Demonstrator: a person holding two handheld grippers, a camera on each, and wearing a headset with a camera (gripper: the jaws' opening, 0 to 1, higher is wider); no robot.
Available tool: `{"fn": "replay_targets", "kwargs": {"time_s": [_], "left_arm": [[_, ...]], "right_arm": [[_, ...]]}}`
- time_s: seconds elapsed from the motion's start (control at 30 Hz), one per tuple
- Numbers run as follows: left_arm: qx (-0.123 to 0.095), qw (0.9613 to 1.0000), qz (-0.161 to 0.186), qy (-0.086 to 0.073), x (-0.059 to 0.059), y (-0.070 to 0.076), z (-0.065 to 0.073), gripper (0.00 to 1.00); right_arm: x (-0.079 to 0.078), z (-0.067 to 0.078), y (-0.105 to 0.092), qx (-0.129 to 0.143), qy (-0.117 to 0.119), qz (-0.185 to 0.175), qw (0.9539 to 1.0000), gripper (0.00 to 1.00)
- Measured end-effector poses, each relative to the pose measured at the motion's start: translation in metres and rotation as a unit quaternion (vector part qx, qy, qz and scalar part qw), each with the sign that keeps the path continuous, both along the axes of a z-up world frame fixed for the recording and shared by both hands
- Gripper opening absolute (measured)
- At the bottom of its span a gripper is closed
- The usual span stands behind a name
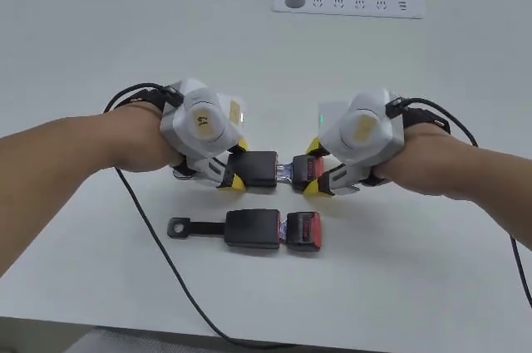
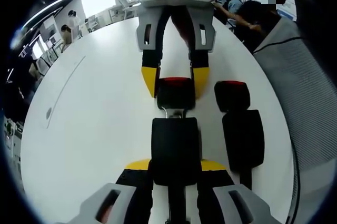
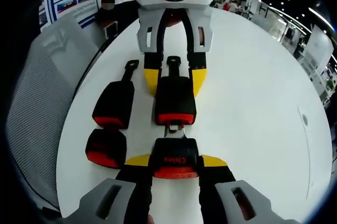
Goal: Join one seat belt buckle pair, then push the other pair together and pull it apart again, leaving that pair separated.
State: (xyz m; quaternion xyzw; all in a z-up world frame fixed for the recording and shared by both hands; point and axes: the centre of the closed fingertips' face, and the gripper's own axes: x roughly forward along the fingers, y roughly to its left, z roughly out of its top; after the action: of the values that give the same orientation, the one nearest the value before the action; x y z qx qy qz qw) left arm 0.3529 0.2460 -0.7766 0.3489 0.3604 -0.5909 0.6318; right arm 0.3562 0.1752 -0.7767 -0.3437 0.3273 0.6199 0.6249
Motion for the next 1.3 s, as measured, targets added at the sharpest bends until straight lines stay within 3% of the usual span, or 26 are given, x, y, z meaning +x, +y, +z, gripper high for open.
{"fn": "replay_targets", "kwargs": {"time_s": [0.27, 0.6, 1.3], "left_arm": [[-0.009, 0.9999, 0.013, 0.001, 0.001, 0.0, 0.0, 0.32], [-0.009, 0.9999, 0.011, 0.001, 0.003, 0.0, 0.001, 0.32], [-0.005, 0.9999, 0.016, 0.004, 0.005, 0.002, -0.001, 0.32]], "right_arm": [[0.001, 0.0, 0.007, 0.014, 0.003, -0.011, 0.9998, 0.29], [0.001, 0.001, 0.015, 0.002, -0.005, -0.003, 1.0, 0.29], [0.0, 0.001, 0.013, -0.009, -0.005, 0.004, 0.9999, 0.3]]}}
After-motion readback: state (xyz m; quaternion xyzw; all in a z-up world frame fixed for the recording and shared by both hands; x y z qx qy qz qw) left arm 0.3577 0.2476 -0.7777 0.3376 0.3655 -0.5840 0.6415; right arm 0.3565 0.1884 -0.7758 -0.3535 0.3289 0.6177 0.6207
